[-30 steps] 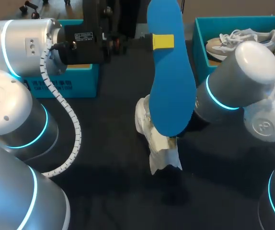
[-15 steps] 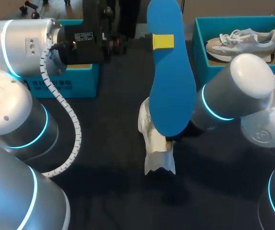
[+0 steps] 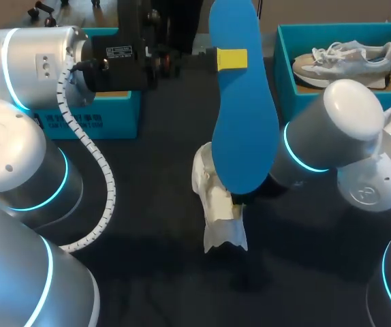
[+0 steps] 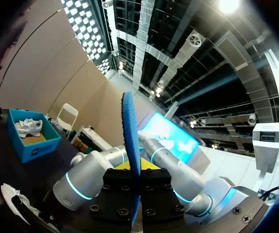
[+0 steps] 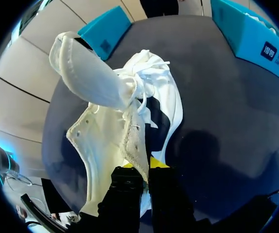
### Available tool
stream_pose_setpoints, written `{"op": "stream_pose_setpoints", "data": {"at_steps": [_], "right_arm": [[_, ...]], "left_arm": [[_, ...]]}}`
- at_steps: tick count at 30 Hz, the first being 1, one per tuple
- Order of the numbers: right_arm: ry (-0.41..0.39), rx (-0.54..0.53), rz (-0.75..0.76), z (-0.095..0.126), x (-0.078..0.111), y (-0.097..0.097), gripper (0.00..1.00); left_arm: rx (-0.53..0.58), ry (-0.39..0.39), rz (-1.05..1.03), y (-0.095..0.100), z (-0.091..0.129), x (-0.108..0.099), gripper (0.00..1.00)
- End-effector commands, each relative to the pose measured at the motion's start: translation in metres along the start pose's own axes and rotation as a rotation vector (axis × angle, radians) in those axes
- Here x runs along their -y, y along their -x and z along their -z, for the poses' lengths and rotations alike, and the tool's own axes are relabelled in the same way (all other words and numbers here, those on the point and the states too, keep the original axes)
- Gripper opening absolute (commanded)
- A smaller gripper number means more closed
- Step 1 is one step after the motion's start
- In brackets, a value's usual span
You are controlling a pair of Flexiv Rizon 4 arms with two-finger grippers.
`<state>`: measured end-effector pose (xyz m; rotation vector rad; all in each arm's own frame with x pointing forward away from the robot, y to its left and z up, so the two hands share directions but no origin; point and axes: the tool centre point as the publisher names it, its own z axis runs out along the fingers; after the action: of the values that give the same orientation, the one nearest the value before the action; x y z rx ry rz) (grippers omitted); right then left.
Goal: Take the shoe out of the shoebox, open the shoe tongue, remove and reinsert the insole, then place the shoe into the shoebox
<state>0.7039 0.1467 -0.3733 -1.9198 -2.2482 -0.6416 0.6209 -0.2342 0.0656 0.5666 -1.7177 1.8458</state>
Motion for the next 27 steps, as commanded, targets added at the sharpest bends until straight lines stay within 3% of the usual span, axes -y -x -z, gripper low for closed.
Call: {"op": "stream_pose_setpoints", "data": {"at_steps": [1, 3, 4, 7, 10, 18, 20, 27], "right_arm": [[-0.007, -0.013, -0.003, -0.006, 0.003, 0.003, 0.0], [-0.015, -0.007, -0.001, -0.006, 0.004, 0.004, 0.0], [-0.017, -0.006, 0.001, -0.006, 0.004, 0.004, 0.2], [-0.023, -0.009, 0.01, -0.004, 0.003, 0.004, 0.49], [-0.022, -0.01, 0.014, 0.002, 0.001, 0.004, 1.0], [-0.035, -0.099, -0.047, 0.028, 0.004, 0.001, 1.0], [0.001, -0.17, -0.04, 0.038, 0.002, 0.001, 1.0], [0.001, -0.17, -0.04, 0.038, 0.002, 0.001, 1.0]], "left_arm": [[-0.001, -0.003, -0.001, 0.0, 0.0, -0.002, 0.0], [-0.001, -0.003, -0.001, 0.0, 0.0, -0.002, 0.0], [-0.001, -0.003, -0.001, 0.0, 0.0, -0.002, 0.0], [-0.001, -0.003, -0.001, 0.0, 0.0, -0.002, 0.0], [-0.001, -0.003, -0.001, 0.0, 0.0, -0.002, 0.0], [-0.001, -0.003, -0.001, 0.0, 0.0, -0.002, 0.0], [-0.001, -0.003, -0.001, 0.0, 0.0, -0.002, 0.0], [-0.001, -0.003, -0.001, 0.0, 0.0, -0.002, 0.0]]}}
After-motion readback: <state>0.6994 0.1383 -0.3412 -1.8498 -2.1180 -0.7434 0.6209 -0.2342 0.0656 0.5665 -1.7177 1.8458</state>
